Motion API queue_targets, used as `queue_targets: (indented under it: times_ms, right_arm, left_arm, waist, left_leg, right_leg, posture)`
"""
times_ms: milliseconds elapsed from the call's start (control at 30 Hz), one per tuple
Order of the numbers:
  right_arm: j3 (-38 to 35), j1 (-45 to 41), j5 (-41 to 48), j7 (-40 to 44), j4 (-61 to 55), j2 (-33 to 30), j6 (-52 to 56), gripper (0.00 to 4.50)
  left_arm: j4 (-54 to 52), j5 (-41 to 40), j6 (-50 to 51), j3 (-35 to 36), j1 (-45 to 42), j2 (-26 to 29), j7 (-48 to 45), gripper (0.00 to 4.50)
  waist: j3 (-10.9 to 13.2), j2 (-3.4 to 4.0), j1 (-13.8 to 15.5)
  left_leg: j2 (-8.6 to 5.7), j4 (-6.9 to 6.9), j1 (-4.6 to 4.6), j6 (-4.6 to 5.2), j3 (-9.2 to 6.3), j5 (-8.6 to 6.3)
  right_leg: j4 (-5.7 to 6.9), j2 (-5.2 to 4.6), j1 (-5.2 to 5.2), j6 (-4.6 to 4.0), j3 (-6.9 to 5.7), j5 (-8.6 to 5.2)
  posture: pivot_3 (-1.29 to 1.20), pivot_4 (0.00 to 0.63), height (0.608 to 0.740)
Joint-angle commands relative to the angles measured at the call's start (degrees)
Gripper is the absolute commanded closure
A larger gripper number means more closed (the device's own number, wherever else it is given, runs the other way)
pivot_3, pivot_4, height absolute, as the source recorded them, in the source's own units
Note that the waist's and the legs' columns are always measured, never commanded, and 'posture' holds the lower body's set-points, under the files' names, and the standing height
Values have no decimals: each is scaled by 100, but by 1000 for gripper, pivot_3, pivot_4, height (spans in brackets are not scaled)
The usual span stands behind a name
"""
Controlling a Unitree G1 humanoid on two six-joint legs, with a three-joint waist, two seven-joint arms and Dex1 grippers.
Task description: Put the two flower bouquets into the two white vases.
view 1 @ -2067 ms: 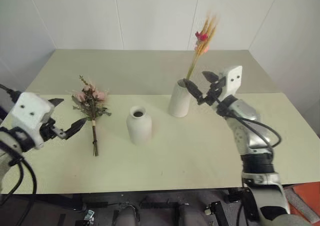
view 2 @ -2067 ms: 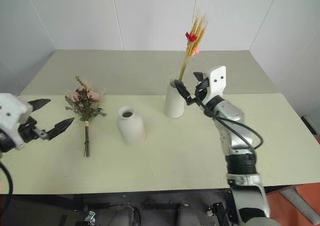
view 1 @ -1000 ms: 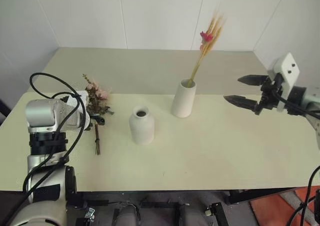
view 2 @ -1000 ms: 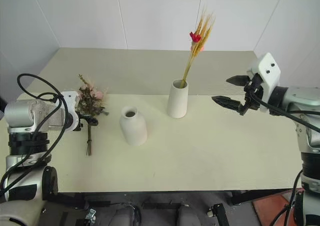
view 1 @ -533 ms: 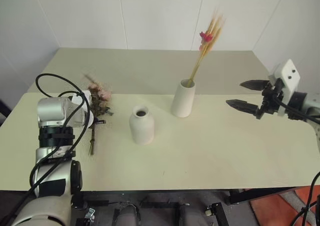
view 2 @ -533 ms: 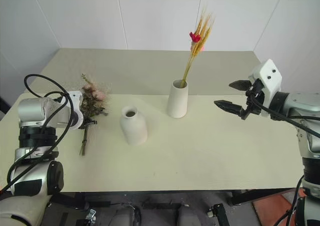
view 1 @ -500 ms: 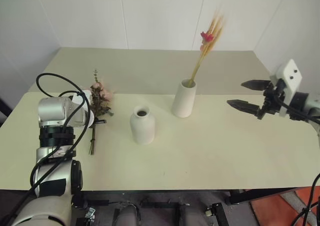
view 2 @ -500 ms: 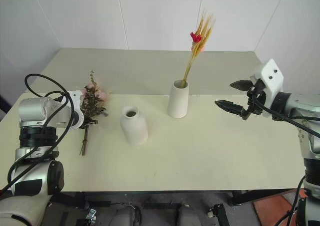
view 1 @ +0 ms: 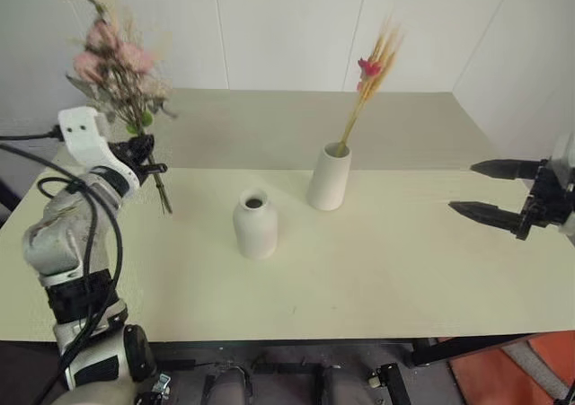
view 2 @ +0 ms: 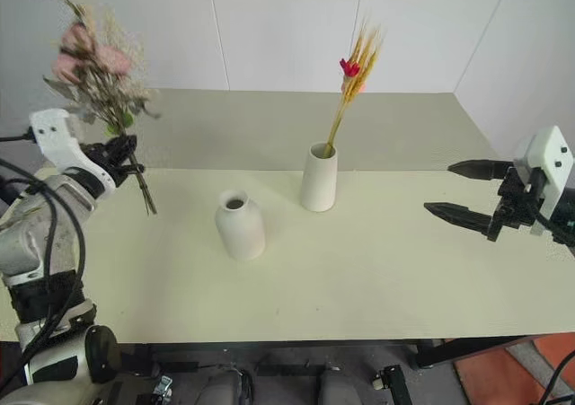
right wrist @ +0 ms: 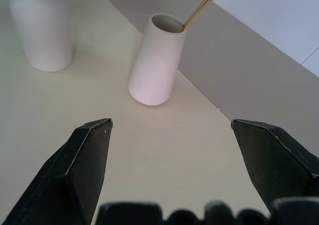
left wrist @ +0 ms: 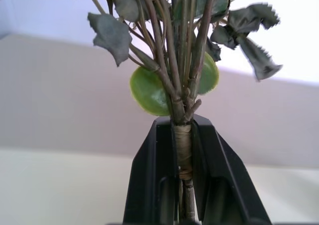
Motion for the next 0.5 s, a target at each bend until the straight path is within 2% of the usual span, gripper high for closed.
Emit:
queue_targets:
  times_ms: [33,300,500]
  right_arm:
    - [-237,73,107,-58,-111,59,-251,0]
    - [-253,338,99,-323,-334,311,-391,0]
    - [-439,590,113,-467,-433,222,-311,0]
  left_arm:
    - [-292,-992,-822,349,-199,-98,-823,4392]
    - [403,-2333,-1127,115,-986,-530,-1376,4392]
    - [660,-2319,-902,-637,-873,-283,-2134,4392]
  waist:
    - [0,0,1]
    - [0,0,39]
    - [0,0,35]
  left_leg:
    - [0,2,0,0,0,0]
    - [-2,22,14,3,-12,-2]
    - [-3,23,17,3,-18,-2]
  right_leg:
    - [0,0,1,0,0,0]
    - [-11,0,44,36,-8,-16]
    - [-13,1,49,39,-9,-18]
  posture:
    - [0,150,740]
    - [0,150,740]
    - [0,150,740]
